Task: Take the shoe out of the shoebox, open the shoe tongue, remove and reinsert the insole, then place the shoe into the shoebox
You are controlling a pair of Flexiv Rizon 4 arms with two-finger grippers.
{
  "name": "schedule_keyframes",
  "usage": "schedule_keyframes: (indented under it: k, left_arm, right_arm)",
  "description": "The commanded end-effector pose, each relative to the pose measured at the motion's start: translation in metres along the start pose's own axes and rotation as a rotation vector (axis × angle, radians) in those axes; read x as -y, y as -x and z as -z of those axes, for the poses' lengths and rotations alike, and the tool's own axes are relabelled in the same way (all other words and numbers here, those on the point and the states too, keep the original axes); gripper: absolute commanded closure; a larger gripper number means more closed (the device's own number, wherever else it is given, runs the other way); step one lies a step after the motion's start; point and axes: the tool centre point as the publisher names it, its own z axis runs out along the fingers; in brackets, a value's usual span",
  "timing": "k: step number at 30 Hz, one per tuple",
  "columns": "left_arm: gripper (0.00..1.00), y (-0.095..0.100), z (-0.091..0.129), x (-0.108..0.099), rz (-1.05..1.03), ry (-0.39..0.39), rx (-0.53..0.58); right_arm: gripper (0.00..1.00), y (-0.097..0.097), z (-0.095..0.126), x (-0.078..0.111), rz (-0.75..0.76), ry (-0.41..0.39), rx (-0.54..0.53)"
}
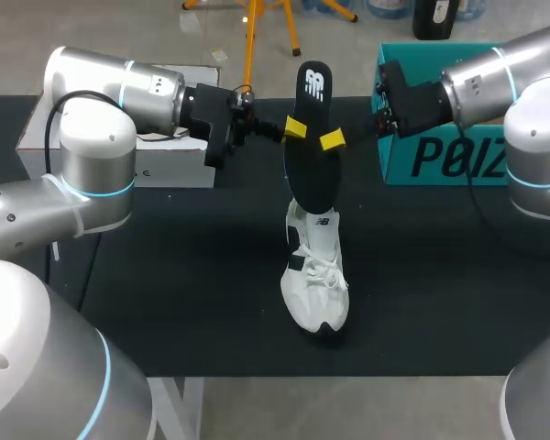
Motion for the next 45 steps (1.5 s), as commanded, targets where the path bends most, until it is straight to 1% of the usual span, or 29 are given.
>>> schedule_keyframes:
  k: [1,9,15,16,17,18,19,21,23,25,26,27,28,30,31,32,33,34,45]
  left_arm:
    - [1.0,0.0,-0.001,-0.001,0.0,-0.002,-0.002]
    - [1.0,0.0,-0.001,-0.001,0.0,-0.002,-0.002]
    - [1.0,0.0,-0.001,-0.001,0.0,-0.002,-0.002]
    - [0.58,0.0,-0.001,-0.001,0.0,-0.002,-0.002]
    - [0.0,0.0,-0.001,-0.001,0.0,-0.002,-0.002]
    - [0.0,0.0,-0.001,-0.001,0.0,-0.002,-0.002]
    - [0.0,0.004,0.001,0.002,0.018,-0.042,-0.011]
    - [0.0,0.01,0.006,0.01,0.107,-0.09,-0.038]
    - [0.0,0.015,0.017,0.021,0.198,-0.101,-0.063]
    - [0.0,0.018,0.029,0.033,0.276,-0.101,-0.051]
    - [0.0,0.02,0.035,0.04,0.315,-0.101,-0.08]
    - [0.0,0.021,0.041,0.046,0.339,-0.099,-0.086]
    - [0.0,0.022,0.047,0.052,0.38,-0.09,-0.06]
    - [0.0,0.025,0.056,0.064,0.418,-0.1,-0.06]
    - [0.0,0.025,0.061,0.068,0.448,-0.078,-0.048]
    - [0.0,0.024,0.067,0.072,0.468,-0.07,-0.055]
    - [0.0,0.023,0.071,0.075,0.47,-0.072,-0.073]
    - [0.0,0.022,0.074,0.078,0.478,-0.051,-0.052]
    - [0.0,0.022,0.074,0.078,0.478,-0.051,-0.052]
  right_arm:
    - [1.0,0.001,-0.002,0.0,-0.004,0.005,0.001]
    - [1.0,0.001,-0.005,-0.003,-0.002,0.013,0.0]
    - [1.0,0.001,0.001,-0.006,0.0,0.015,0.027]
    - [1.0,0.002,0.003,-0.006,0.001,0.017,0.026]
    - [1.0,0.002,0.005,-0.006,0.002,0.018,0.03]
    - [1.0,0.002,0.007,-0.006,0.003,0.02,0.039]
    - [1.0,0.002,0.01,-0.006,0.002,0.021,0.041]
    - [1.0,0.005,0.013,-0.006,0.003,0.02,0.053]
    - [1.0,0.007,0.016,-0.005,0.001,0.021,0.06]
    - [1.0,0.008,0.018,-0.005,0.004,0.019,0.071]
    - [1.0,0.008,0.019,-0.005,0.005,0.019,0.072]
    - [1.0,0.009,0.02,-0.006,0.006,0.019,0.074]
    - [1.0,0.01,0.021,-0.006,0.009,0.019,0.081]
    - [1.0,0.012,0.022,-0.008,0.009,0.024,0.079]
    - [1.0,0.012,0.023,-0.009,0.016,0.023,0.074]
    - [1.0,0.011,0.023,-0.01,0.025,0.023,0.078]
    - [1.0,0.01,0.023,-0.012,0.027,0.032,0.052]
    - [1.0,0.01,0.023,-0.014,0.012,0.036,0.046]
    - [1.0,0.01,0.023,-0.015,0.018,0.029,0.053]
